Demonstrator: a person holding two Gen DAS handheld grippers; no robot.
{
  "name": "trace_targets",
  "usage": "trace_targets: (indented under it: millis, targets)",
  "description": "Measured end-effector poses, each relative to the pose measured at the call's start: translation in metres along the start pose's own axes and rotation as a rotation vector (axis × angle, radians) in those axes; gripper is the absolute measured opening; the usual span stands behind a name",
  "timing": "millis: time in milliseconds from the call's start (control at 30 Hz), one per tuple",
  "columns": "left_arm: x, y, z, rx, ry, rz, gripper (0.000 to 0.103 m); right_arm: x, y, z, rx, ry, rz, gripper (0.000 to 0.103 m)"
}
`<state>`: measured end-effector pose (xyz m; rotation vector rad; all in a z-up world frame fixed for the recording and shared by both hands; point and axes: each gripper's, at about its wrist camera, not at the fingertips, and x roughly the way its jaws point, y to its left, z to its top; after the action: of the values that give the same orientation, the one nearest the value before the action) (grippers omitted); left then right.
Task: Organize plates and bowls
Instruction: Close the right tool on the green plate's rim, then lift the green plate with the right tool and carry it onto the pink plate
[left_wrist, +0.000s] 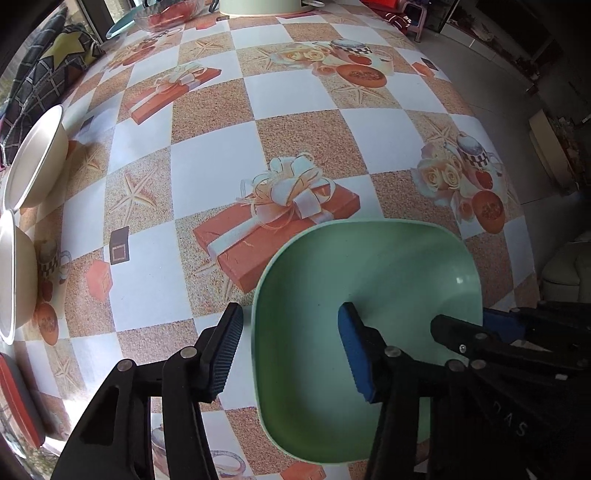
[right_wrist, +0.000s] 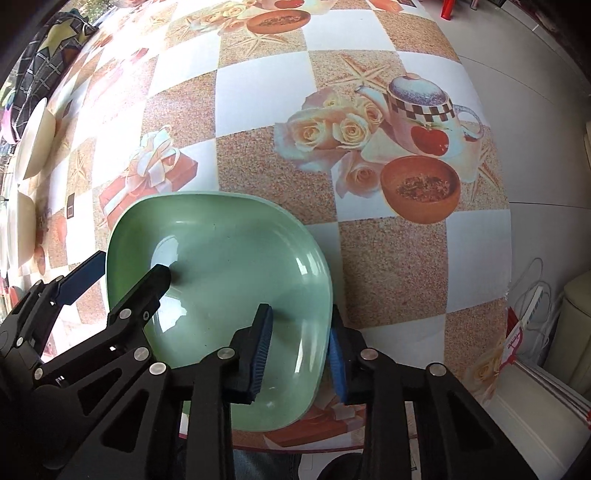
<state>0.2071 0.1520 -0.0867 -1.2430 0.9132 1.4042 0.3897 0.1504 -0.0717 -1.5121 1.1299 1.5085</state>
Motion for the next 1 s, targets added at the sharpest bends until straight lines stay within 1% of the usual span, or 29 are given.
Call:
trace_targets:
  millis: [33, 100, 267, 467, 700, 800, 1000]
  targets:
    - [-0.001, 0.004, -0.003, -0.004, 0.002, 0.003, 0.049, 0.0, 0.007, -0.001, -0.008, 0.0, -0.02, 0.021]
    - [-0.002, 0.015, -0.008, -0.028, 0.003, -0.007, 0.048, 0.002, 0.015, -0.002, -0.011, 0.008, -0.011, 0.021]
    - [-0.005, 0.034, -0.016, -0.049, 0.013, -0.011, 0.048, 0.006, 0.041, -0.003, -0.037, 0.025, -0.023, 0.021]
    - [-0.009, 0.063, -0.028, -0.073, 0.014, 0.002, 0.048, 0.011, 0.079, -0.004, -0.077, 0.039, -0.029, 0.021]
    - [-0.014, 0.109, -0.044, -0.123, 0.016, 0.011, 0.048, 0.018, 0.135, -0.004, -0.139, 0.053, -0.039, 0.022]
    - [-0.017, 0.135, -0.059, -0.142, 0.012, 0.019, 0.048, 0.022, 0.156, -0.004, -0.18, 0.062, -0.043, 0.022]
    - [-0.024, 0.182, -0.084, -0.178, 0.021, 0.026, 0.049, 0.031, 0.202, -0.01, -0.206, 0.078, -0.038, 0.022]
